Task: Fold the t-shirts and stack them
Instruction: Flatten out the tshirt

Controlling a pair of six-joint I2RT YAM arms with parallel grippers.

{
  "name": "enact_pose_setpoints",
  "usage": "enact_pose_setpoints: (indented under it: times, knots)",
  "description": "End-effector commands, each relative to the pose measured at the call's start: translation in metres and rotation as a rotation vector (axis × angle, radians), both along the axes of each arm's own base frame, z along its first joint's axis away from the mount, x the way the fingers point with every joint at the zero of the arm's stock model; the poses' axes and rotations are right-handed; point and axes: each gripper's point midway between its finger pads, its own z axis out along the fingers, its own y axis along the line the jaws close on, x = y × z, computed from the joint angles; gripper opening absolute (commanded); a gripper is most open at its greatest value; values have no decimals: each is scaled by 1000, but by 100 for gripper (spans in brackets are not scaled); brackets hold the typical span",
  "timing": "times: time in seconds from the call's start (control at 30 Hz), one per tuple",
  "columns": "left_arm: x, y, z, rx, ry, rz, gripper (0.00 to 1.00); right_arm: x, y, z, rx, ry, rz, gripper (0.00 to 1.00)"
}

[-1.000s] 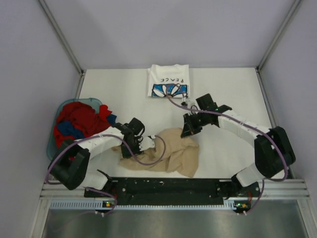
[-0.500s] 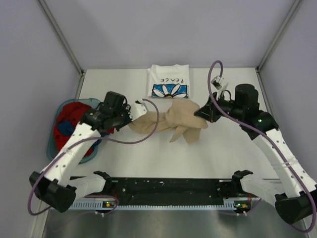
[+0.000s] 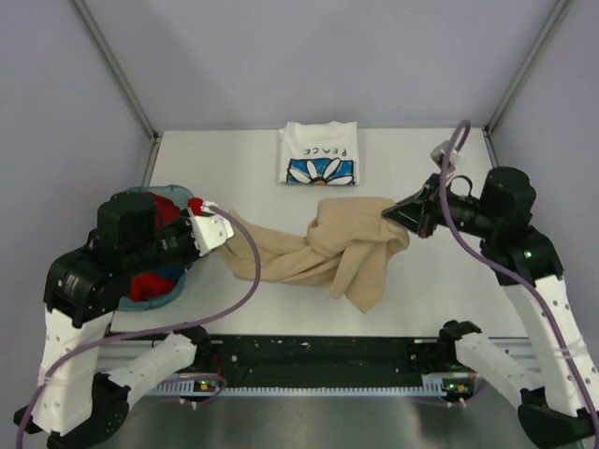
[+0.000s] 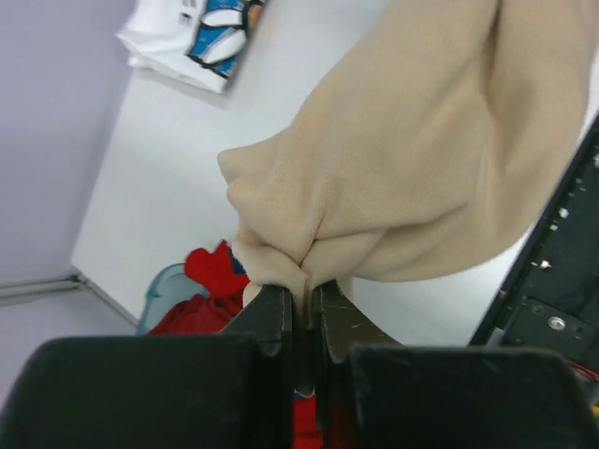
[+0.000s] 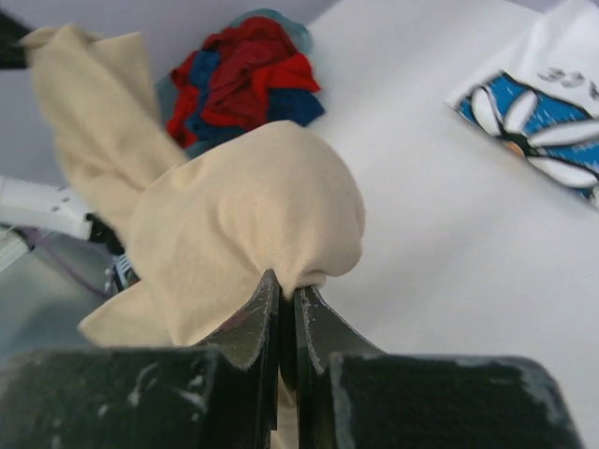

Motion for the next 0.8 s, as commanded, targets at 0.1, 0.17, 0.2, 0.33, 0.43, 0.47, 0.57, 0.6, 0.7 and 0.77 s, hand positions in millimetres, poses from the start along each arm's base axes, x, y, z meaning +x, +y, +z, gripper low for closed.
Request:
enact_pose_setpoints:
  times: [0.1, 0.17, 0.2, 0.33, 0.43, 0.47, 0.57, 0.6, 0.7, 0.77]
  knots:
    - [-27, -62, -50, -145, 359, -262, 0, 171, -91, -137, -376, 332, -645, 58]
    - [-35, -84, -56, -225, 431, -361, 0, 202, -110, -162, -478, 416, -751, 60]
    - [-35, -90, -61, -242, 457, -387, 0, 211, -111, -171, -502, 453, -758, 59]
    - [-20, -94, -76, -220, 493, -349, 0, 200, -85, -176, -494, 463, -718, 56]
    - [-19, -96, -79, -225, 494, -347, 0, 164, -53, -173, -514, 409, -645, 57]
    - [-19, -95, -81, -222, 497, -345, 0, 148, -31, -174, -486, 410, -568, 58]
    - [-17, -87, -90, -186, 496, -308, 0, 98, 36, -185, -391, 437, -358, 61]
    - [-17, -84, -93, -173, 494, -291, 0, 84, 59, -184, -346, 457, -293, 61]
    - [-21, -76, -100, -157, 507, -266, 0, 56, 120, -187, -262, 513, -154, 63]
    - [-24, -71, -105, -157, 510, -254, 0, 50, 147, -198, -256, 558, -117, 68]
